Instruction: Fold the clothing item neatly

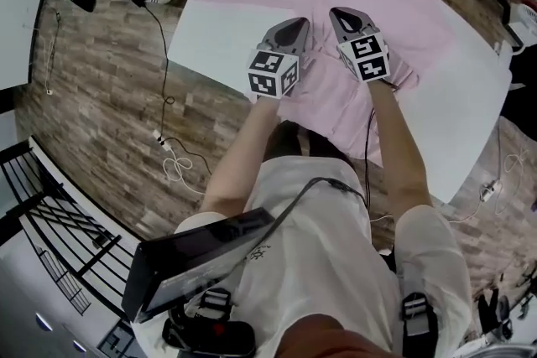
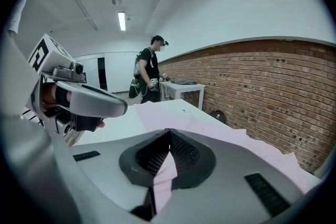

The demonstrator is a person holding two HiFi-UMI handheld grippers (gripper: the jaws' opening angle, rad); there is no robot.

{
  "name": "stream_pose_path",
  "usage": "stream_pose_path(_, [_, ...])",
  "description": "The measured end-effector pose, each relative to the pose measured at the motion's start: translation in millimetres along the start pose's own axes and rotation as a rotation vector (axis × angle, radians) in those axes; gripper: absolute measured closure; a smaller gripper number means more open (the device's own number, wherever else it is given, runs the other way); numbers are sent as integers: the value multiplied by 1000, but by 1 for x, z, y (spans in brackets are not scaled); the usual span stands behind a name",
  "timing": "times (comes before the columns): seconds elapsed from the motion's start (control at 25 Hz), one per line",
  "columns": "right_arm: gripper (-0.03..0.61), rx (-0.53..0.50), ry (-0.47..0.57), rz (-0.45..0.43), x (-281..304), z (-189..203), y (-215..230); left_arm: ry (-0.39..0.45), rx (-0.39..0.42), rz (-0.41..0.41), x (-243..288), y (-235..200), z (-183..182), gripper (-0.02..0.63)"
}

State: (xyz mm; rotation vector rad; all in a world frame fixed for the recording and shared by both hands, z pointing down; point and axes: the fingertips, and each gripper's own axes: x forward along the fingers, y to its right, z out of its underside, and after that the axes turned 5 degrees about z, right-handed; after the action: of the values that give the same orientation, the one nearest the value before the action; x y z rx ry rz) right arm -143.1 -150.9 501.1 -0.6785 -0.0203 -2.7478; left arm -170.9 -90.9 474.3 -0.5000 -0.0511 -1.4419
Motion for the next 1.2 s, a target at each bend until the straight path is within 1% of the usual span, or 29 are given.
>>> stream_pose_path(0.24, [574,-19,17,-51,14,-17,-23,35,-35,-81,-21,-41,-9,612])
stream_pose_path(0.36, [574,-19,19,-59,23,-23,-35,41,-42,-111,-31,-65,-11,612])
stream_pose_path(0.44, [574,-23,4,-58,28,-20,-41,44,-61,-127,-38,-81,-8,612])
stream_pose_path(0.56, [574,-14,-7,-57,35,-24,-52,36,-70,-146,-47,-110,-4,612])
stream_pose_path(0.64, [574,-8,4,-53,45,-32,-56,34,-59,-161,-49,-134,-10,612])
stream_pose_path(0.72, [574,-5,6,-49,53,-38,-60,36,-65,-181,-52,-156,-12,612])
stream_pose_path(0.96, [574,7,-9,-48,79,-40,-75,16,-90,-238,-60,-218,-5,612])
stream_pose_path(1.16, [574,13,-27,-58,100,-41,-86,-2,-117,-295,-65,-258,6,611])
stream_pose_path(1.2, [574,12,-32,-61,103,-40,-87,-8,-125,-311,-66,-266,9,594])
